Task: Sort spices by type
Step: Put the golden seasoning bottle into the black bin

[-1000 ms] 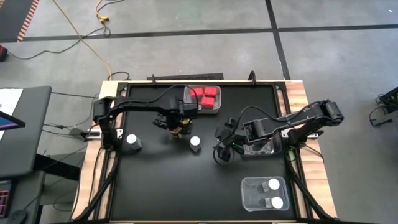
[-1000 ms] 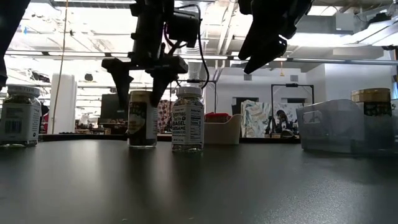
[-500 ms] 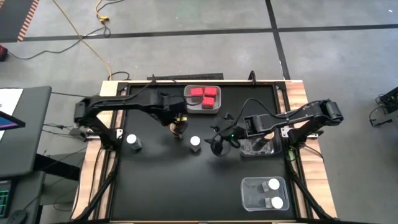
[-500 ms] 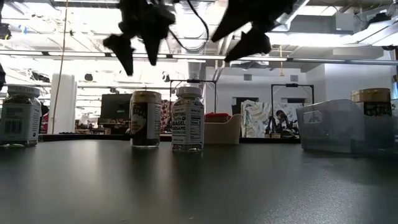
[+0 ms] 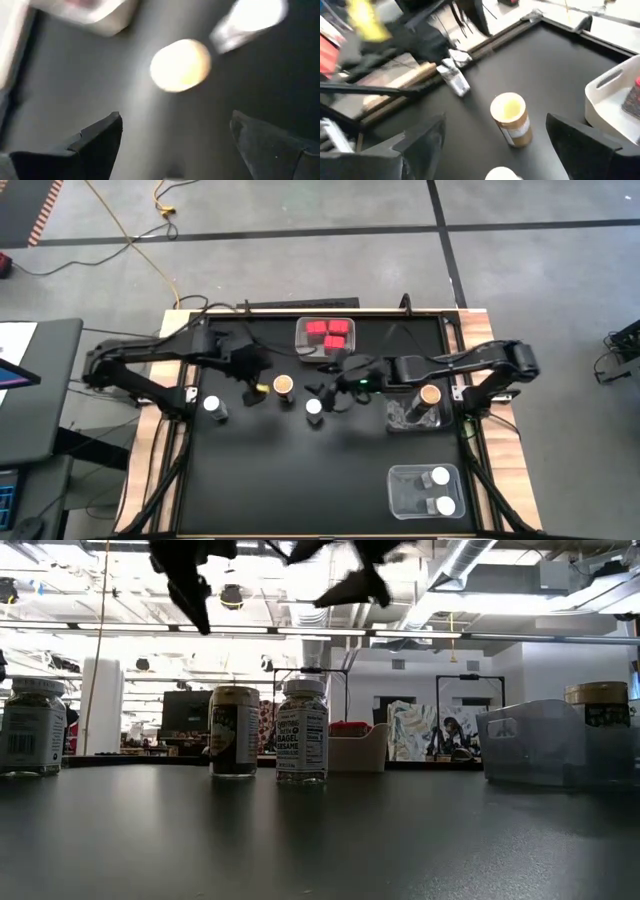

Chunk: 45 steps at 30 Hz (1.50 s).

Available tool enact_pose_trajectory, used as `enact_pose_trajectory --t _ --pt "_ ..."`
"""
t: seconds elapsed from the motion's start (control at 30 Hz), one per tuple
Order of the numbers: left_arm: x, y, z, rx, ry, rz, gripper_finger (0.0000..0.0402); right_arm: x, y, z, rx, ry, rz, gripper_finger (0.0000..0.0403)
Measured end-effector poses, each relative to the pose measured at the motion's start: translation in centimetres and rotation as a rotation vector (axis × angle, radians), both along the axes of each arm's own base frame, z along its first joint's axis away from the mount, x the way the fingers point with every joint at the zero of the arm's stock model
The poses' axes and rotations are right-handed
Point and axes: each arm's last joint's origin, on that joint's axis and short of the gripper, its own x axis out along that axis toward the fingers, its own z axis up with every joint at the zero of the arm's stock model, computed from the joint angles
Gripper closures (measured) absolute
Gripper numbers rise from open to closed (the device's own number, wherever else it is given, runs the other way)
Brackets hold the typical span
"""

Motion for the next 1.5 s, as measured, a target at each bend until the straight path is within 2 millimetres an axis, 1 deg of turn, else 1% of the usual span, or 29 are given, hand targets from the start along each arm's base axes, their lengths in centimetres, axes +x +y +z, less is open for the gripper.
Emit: enact_pose_trajectory --t 0.07,0.1,0.17,0.23,0.37,0.43,0.6,0.67,0.77,0.83,1.03,1.27,1.37,1.5 --pt "-1.0 -0.4 -1.3 -0.049 -0.091 -0.098 0.0046 2.0 0.3 0.3 -0.013 0.034 0.004 0.0038" --pt "-1.6 -0.5 -2.1 -0.062 -0.134 -0.122 0.0046 2.9 0.3 0.2 -0.017 0.080 0.003 0.0039" --pt "-3.4 -0.7 -3.3 -0.060 -0.224 -0.149 0.0046 4.9 0.4 0.1 -0.017 0.150 -0.002 0.0039" --pt "-5.5 -0.9 -4.4 -0.043 -0.277 -0.167 0.0046 6.4 0.5 -0.2 -0.025 0.247 -0.003 0.0039" --pt "-9.4 -1.3 -5.1 0.006 -0.430 -0.193 0.0046 9.2 -0.2 0.1 -0.028 0.369 -0.019 0.0039" --pt "-11.0 -1.5 -5.2 0.015 -0.507 -0.188 0.0046 10.5 -0.7 0.1 -0.012 0.391 -0.039 0.0039" --pt "-14.1 -1.8 -5.1 0.004 -0.646 -0.151 0.0046 12.6 -2.5 0.0 0.062 0.407 -0.080 0.0039" --pt "-15.1 -1.9 -5.1 -0.011 -0.683 -0.132 0.0046 13.2 -3.0 -1.0 0.071 0.437 -0.092 0.0039" --pt "-16.0 -2.0 -5.0 -0.027 -0.715 -0.114 0.0046 13.6 -3.6 -3.0 0.087 0.487 -0.112 0.0040" --pt "-16.4 -2.1 -4.9 -0.038 -0.733 -0.102 0.0046 13.9 -3.7 -3.6 0.111 0.486 -0.133 0.0040" --pt "-16.7 -2.1 -5.2 -0.051 -0.707 -0.090 0.0046 14.3 -3.9 -4.8 0.116 0.511 -0.143 0.0040" --pt "-16.5 -2.1 -5.4 -0.055 -0.679 -0.088 0.0046 15.4 -3.9 -6.5 0.124 0.487 -0.132 0.0040" --pt "-16.5 -2.1 -5.4 -0.057 -0.676 -0.085 0.0046 15.4 -3.5 -7.1 0.125 0.511 -0.121 0.0040" --pt "-16.5 -2.1 -5.4 -0.060 -0.676 -0.082 0.0046 15.2 -3.5 -7.2 0.117 0.538 -0.120 0.0040"
